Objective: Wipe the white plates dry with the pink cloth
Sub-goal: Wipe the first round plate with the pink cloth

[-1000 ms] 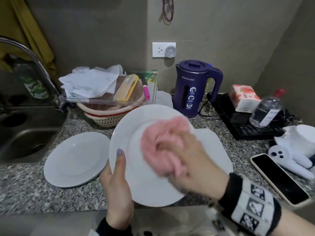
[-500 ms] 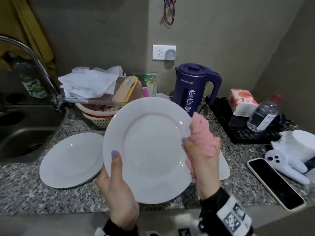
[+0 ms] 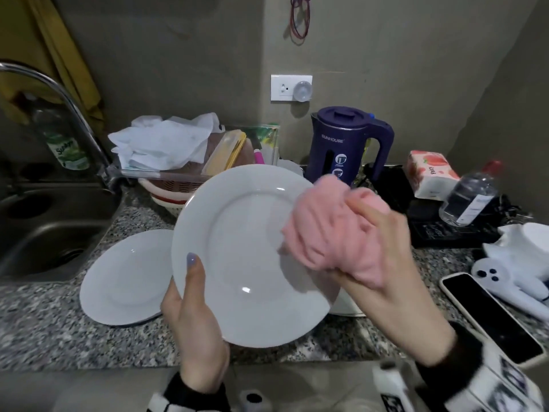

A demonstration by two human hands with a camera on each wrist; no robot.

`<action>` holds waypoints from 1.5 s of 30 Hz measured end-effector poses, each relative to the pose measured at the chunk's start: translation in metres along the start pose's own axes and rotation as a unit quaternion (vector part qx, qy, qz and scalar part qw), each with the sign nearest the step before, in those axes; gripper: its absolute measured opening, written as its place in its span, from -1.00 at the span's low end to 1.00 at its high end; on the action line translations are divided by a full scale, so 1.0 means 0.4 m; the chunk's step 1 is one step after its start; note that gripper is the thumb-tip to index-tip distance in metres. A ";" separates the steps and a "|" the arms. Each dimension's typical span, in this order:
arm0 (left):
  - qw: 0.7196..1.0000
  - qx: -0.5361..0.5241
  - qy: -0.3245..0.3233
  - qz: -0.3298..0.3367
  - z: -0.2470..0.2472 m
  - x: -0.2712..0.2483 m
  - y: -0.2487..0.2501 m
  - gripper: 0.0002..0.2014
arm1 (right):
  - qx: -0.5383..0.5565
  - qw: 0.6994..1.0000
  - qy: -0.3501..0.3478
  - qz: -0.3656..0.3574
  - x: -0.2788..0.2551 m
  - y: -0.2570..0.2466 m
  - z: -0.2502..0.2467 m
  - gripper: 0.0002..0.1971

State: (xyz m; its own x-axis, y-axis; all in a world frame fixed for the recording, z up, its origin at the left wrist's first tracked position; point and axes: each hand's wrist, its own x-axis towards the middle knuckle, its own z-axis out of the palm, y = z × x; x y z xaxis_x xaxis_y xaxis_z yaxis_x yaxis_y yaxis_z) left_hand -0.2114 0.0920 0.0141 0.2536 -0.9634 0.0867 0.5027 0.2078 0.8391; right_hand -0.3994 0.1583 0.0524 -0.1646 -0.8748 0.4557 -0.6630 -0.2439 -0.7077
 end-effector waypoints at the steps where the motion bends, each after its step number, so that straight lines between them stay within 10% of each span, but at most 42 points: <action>1: 1.000 0.018 -0.017 0.003 0.009 -0.005 -0.003 -0.71 | -0.062 0.998 -0.019 -0.023 0.023 -0.001 0.023 -0.12; 7: 0.996 0.059 -0.065 0.003 0.035 0.023 -0.015 -0.74 | -0.206 0.918 -0.307 -0.145 -0.015 -0.024 0.132 -0.06; 10: 0.995 0.053 -0.082 0.011 0.032 0.038 -0.009 -0.78 | -0.235 0.923 -0.244 -0.181 0.031 0.007 0.109 -0.14; 13: 0.994 0.047 -0.101 -0.008 0.044 0.028 -0.013 -0.80 | -0.244 0.959 -0.135 -0.049 0.138 0.025 0.065 -0.13; 18: 0.993 0.080 -0.090 0.004 0.046 0.038 -0.028 -0.81 | -0.225 0.925 -0.269 -0.148 0.082 -0.024 0.132 -0.17; 23: 0.995 0.046 -0.087 -0.004 0.047 0.038 -0.010 -0.83 | -0.272 0.947 -0.156 -0.061 0.177 0.042 0.062 -0.20; 28: 0.996 0.060 -0.070 -0.018 0.053 0.060 -0.027 -0.57 | -0.124 0.943 -0.288 -0.112 0.053 -0.025 0.150 -0.15; 32: 0.997 0.038 -0.058 -0.037 0.051 0.071 -0.031 -0.85 | -0.204 0.913 -0.329 -0.131 -0.002 0.047 0.087 -0.22; 36: 0.995 0.053 -0.038 -0.081 0.084 0.082 -0.084 -0.86 | -0.239 0.940 -0.233 0.064 -0.006 0.143 -0.024 -0.44; 39: 0.985 0.044 -0.003 -0.164 0.121 0.078 -0.158 -0.79 | -0.009 0.976 -0.066 0.207 -0.006 0.152 -0.132 -0.52; 45: 0.957 0.059 0.012 -0.284 0.216 0.047 -0.291 -0.93 | 0.255 0.887 0.194 0.334 -0.079 0.225 -0.207 -0.67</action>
State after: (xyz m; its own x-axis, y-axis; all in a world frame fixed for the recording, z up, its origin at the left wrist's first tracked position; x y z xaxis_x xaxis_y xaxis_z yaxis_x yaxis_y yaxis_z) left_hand -0.3367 0.0350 -0.0356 -0.0139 -0.9108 -0.4127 0.4677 -0.3707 0.8024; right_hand -0.5142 0.1987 0.0188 -0.6998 -0.7103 -0.0757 0.0771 0.0302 -0.9966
